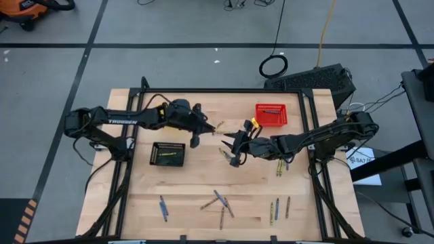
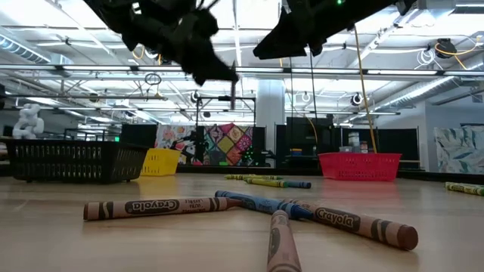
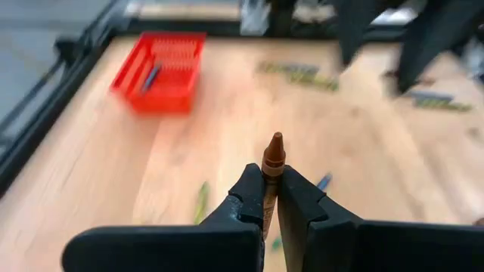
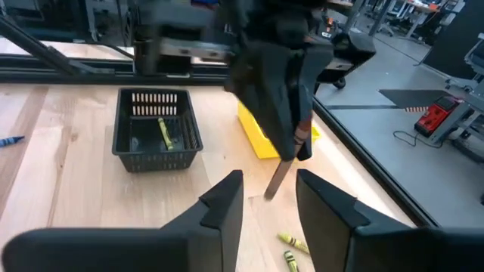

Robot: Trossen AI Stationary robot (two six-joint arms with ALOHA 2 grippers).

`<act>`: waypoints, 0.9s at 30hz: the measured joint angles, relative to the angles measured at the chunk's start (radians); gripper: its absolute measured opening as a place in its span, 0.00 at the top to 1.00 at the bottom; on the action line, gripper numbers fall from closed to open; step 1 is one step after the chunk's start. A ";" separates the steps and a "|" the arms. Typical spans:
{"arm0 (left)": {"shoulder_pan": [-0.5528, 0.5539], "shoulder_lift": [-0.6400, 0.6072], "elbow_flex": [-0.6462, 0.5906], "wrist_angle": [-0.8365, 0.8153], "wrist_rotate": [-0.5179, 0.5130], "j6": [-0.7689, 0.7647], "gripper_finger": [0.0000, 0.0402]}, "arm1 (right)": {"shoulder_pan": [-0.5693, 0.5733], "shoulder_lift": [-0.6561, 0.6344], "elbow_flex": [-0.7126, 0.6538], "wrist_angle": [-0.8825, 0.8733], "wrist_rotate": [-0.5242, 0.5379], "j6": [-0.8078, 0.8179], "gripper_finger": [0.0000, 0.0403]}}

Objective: Sort crayons
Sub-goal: Put the brown crayon into the yellow bin

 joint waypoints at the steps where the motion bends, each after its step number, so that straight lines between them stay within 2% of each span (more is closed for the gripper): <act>1: 0.015 0.000 0.000 -0.026 -0.001 0.001 0.97 | 0.000 0.000 0.000 -0.006 0.000 0.002 0.72; 9: 0.134 0.000 0.000 -0.208 -0.001 0.021 0.97 | 0.000 0.000 0.000 -0.051 0.000 0.026 0.72; 21: 0.275 0.000 0.173 -0.742 -0.040 0.129 0.97 | 0.000 0.000 0.000 -0.079 0.000 0.026 0.72; 27: 0.312 0.000 0.188 -0.877 -0.147 0.158 0.97 | 0.000 0.000 0.000 -0.079 0.000 0.026 0.72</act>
